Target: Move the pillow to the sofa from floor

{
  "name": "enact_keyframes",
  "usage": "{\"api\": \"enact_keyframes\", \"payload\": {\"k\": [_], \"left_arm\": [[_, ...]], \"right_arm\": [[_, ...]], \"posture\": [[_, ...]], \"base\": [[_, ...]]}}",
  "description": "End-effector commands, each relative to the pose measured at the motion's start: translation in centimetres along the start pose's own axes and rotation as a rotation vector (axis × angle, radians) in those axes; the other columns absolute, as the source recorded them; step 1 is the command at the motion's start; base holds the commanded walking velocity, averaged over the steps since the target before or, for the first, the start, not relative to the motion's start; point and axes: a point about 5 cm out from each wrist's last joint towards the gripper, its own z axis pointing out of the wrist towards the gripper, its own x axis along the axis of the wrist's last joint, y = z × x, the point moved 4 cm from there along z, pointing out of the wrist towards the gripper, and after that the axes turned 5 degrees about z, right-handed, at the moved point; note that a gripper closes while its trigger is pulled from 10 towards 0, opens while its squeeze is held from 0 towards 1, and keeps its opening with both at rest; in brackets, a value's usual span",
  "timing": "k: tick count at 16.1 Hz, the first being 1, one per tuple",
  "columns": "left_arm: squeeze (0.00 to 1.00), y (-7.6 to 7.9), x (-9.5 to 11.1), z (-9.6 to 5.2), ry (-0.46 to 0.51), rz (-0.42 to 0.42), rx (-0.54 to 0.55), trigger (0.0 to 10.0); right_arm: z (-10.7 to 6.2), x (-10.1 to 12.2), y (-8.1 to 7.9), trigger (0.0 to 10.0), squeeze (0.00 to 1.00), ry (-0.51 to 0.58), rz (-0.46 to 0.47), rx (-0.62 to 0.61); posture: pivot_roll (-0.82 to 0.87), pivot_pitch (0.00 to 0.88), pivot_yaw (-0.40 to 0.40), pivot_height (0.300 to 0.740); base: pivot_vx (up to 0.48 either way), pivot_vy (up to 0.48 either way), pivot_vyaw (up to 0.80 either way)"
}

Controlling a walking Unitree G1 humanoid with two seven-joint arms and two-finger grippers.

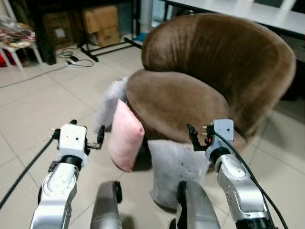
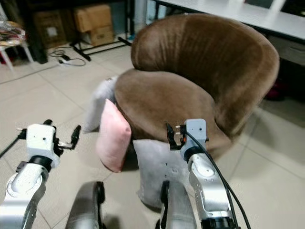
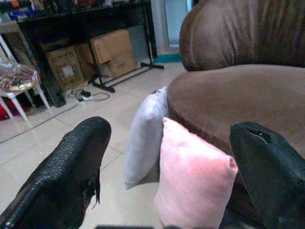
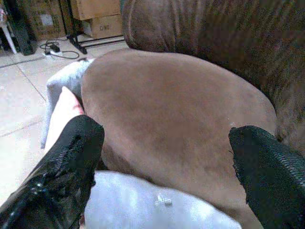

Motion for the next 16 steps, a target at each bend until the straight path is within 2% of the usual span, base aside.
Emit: {"api": "enact_keyframes", "payload": {"k": [1, 3, 6, 7, 14, 16], "left_arm": [[0.00, -0.30, -0.30, -0.21, -0.014, 0.024, 0.023, 10.0], [0.00, -0.34, -0.43, -0.28, -0.016, 0.010, 0.036, 10.0], [0.00, -0.57, -0.45, -0.40, -0.016, -0.002, 0.042, 10.0], [0.00, -0.64, -0.47, -0.45, -0.013, -0.010, 0.038, 10.0], [0.00, -0.73, -0.42, -0.47, -0.011, -0.011, 0.034, 10.0], [0.00, -0.48, -0.26, -0.39, 0.001, -0.023, 0.027, 10.0]], "right_arm": [[0.30, 0.38, 0.08, 10.0, 0.00, 0.004, -0.004, 0.000], [0.43, 0.45, 0.26, 10.0, 0.00, 0.002, -0.020, -0.008], [0.67, 0.64, 0.03, 10.0, 0.00, 0.006, -0.025, 0.011], [0.79, 0.70, -0.39, 10.0, 0.00, 0.004, -0.063, 0.040], [0.86, 0.66, -0.54, 10.0, 0.00, 0.004, -0.070, 0.043], [0.97, 0.31, -0.05, 10.0, 0.00, -0.015, -0.061, 0.036]], "posture": [[0.03, 0.000, -0.048, 0.507], [0.03, 0.000, -0.055, 0.492], [0.04, 0.000, -0.061, 0.492], [0.04, 0.000, -0.061, 0.492], [0.04, 0.000, -0.062, 0.492], [0.04, 0.000, -0.060, 0.492]], "base": [[0.000, 0.000, 0.00], [0.000, 0.000, 0.00], [0.000, 0.000, 0.00], [0.000, 0.000, 0.00], [0.334, 0.000, 0.80], [0.171, 0.000, 0.00]]}}
